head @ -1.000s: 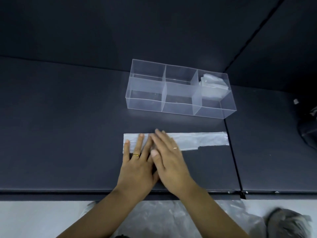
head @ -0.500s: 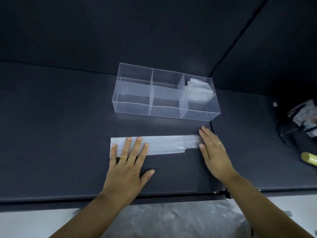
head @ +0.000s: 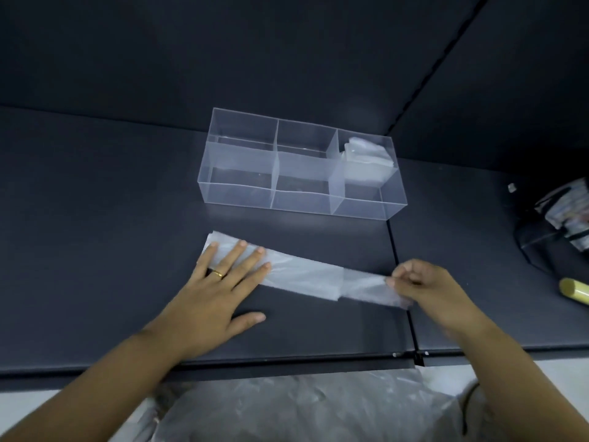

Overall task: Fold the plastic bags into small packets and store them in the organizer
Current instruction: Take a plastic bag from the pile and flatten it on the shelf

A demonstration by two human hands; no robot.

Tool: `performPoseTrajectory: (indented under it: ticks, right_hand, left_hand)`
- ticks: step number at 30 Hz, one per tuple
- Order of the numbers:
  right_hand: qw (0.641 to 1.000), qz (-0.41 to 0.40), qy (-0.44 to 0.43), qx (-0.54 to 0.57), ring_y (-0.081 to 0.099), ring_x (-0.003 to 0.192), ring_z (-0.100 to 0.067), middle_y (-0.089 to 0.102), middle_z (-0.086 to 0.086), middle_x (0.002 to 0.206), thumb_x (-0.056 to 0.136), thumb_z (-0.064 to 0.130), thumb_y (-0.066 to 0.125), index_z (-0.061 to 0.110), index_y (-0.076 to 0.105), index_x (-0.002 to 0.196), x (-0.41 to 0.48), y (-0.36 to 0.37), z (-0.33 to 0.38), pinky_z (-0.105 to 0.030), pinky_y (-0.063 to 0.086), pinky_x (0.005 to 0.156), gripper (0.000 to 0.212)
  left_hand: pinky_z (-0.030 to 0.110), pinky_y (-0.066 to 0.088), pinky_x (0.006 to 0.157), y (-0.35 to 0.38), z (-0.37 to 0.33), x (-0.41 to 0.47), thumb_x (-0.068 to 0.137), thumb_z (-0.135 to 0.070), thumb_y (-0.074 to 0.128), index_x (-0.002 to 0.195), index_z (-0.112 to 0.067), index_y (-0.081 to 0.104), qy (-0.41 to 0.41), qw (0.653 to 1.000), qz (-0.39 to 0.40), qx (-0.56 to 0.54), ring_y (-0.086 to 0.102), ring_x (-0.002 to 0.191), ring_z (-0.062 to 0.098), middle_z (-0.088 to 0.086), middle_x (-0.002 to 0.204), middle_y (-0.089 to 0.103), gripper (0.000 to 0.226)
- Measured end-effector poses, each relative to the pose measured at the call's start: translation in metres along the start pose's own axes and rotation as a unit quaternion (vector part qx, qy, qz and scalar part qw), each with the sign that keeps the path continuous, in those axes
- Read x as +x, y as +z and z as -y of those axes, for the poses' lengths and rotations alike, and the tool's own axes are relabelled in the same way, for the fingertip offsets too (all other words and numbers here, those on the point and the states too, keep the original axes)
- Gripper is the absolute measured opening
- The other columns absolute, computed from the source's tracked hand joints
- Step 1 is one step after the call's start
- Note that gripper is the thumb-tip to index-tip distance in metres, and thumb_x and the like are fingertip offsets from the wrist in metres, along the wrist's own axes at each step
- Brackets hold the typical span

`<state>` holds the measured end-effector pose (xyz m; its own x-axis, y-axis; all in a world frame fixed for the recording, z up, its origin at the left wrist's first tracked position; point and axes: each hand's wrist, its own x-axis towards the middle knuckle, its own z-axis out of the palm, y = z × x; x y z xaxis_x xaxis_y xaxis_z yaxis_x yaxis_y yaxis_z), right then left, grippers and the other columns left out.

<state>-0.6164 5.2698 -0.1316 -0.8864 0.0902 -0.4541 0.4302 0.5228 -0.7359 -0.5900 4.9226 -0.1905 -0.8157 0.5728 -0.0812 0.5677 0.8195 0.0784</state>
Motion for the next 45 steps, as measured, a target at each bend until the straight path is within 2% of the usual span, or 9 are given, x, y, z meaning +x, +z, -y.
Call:
performPoseTrajectory:
  ticks: [5, 12, 16, 21, 24, 28, 39, 41, 45]
  right_hand:
    - [0.984, 0.056, 0.143, 0.087, 0.053, 0.054, -0.010, 0.064, 0.001, 0.066, 0.086, 0.003, 0.066, 0.011, 0.068, 0.093, -0.055, -0.004, -0.015, -0.018, 0.045, 0.048, 0.011]
    - [0.968, 0.150, 0.061, 0.190, 0.057, 0.057, -0.016, 0.063, -0.016, 0.064, 0.067, 0.026, 0.073, 0.017, 0.071, 0.083, -0.100, 0.002, 0.044, -0.020, 0.046, 0.052, 0.018]
    - [0.967, 0.148, -0.051, 0.202, 0.055, 0.058, -0.011, 0.067, -0.006, 0.072, 0.064, 0.056, 0.079, 0.025, 0.070, 0.088, -0.090, 0.003, 0.068, -0.019, 0.049, 0.057, 0.041]
    - [0.958, 0.184, -0.120, 0.184, 0.046, 0.060, -0.006, 0.061, 0.007, 0.129, 0.082, 0.036, 0.062, 0.025, 0.051, 0.131, -0.050, 0.020, 0.051, -0.020, 0.040, 0.058, 0.051]
    - [0.957, 0.266, -0.071, 0.089, 0.048, 0.065, -0.008, 0.069, 0.004, 0.114, 0.085, 0.019, 0.067, 0.028, 0.048, 0.132, -0.040, 0.053, 0.039, -0.019, 0.038, 0.055, 0.051]
    - [0.987, 0.158, -0.038, -0.006, 0.058, 0.060, 0.001, 0.074, 0.008, 0.087, 0.087, 0.016, 0.068, 0.023, 0.058, 0.113, -0.036, 0.079, 0.027, -0.013, 0.044, 0.053, 0.029]
    - [0.996, 0.081, 0.022, -0.032, 0.050, 0.044, -0.006, 0.069, 0.005, 0.067, 0.088, 0.014, 0.065, 0.019, 0.057, 0.092, -0.043, 0.080, 0.015, -0.017, 0.043, 0.047, 0.010]
    - [0.995, 0.092, 0.029, -0.031, 0.052, 0.046, -0.008, 0.069, 0.002, 0.068, 0.088, 0.013, 0.064, 0.017, 0.057, 0.093, -0.041, 0.078, 0.016, -0.018, 0.044, 0.047, 0.010]
    - [0.993, 0.110, 0.039, -0.012, 0.056, 0.046, -0.009, 0.067, 0.001, 0.061, 0.088, 0.011, 0.064, 0.013, 0.057, 0.096, -0.038, 0.075, 0.019, -0.019, 0.042, 0.045, 0.011]
  left_hand:
    - [0.040, 0.010, 0.117, -0.019, -0.036, 0.010, 0.090, -0.065, 0.035, 0.147, -0.011, 0.036, 0.063, 0.991, -0.055, -0.106, 0.015, 0.147, 0.020, 0.003, 0.157, 0.024, 0.078]
    - [0.016, 0.002, 0.117, -0.024, -0.150, 0.028, 0.091, -0.052, 0.053, 0.148, -0.027, 0.005, -0.005, 0.910, -0.097, -0.402, -0.002, 0.144, -0.003, -0.015, 0.156, 0.003, 0.080]
    - [0.018, 0.043, 0.096, -0.045, -0.150, 0.031, 0.096, -0.030, 0.050, 0.122, -0.033, 0.063, -0.096, 0.741, -0.125, -0.653, 0.060, 0.113, 0.010, -0.011, 0.117, 0.068, 0.029]
    - [0.021, 0.052, 0.086, -0.048, -0.104, 0.038, 0.087, -0.037, 0.051, 0.115, -0.014, 0.066, -0.199, 0.490, -0.037, -0.848, 0.066, 0.107, 0.015, 0.004, 0.109, 0.072, 0.040]
    - [0.028, 0.053, 0.087, -0.045, -0.088, 0.037, 0.092, -0.035, 0.043, 0.122, -0.014, 0.061, -0.200, 0.431, -0.016, -0.880, 0.065, 0.110, 0.022, 0.009, 0.116, 0.069, 0.041]
    - [0.031, 0.054, 0.089, -0.034, -0.081, 0.039, 0.101, -0.025, 0.038, 0.122, -0.010, 0.060, -0.245, 0.391, -0.012, -0.887, 0.065, 0.109, 0.023, 0.011, 0.116, 0.069, 0.034]
    - [0.020, 0.057, 0.064, -0.032, -0.043, 0.066, 0.096, -0.018, 0.057, 0.108, -0.004, 0.069, -0.431, 0.485, -0.091, -0.755, 0.071, 0.085, 0.017, 0.008, 0.095, 0.073, 0.022]
    - [0.022, 0.056, 0.076, -0.032, -0.039, 0.065, 0.095, -0.014, 0.056, 0.108, -0.007, 0.069, -0.422, 0.563, -0.151, -0.694, 0.069, 0.088, 0.012, -0.001, 0.093, 0.072, 0.020]
    - [0.018, 0.039, 0.098, -0.034, -0.058, 0.040, 0.094, -0.016, 0.052, 0.118, -0.012, 0.064, -0.209, 0.839, -0.310, -0.395, 0.055, 0.109, 0.010, -0.002, 0.116, 0.063, 0.027]
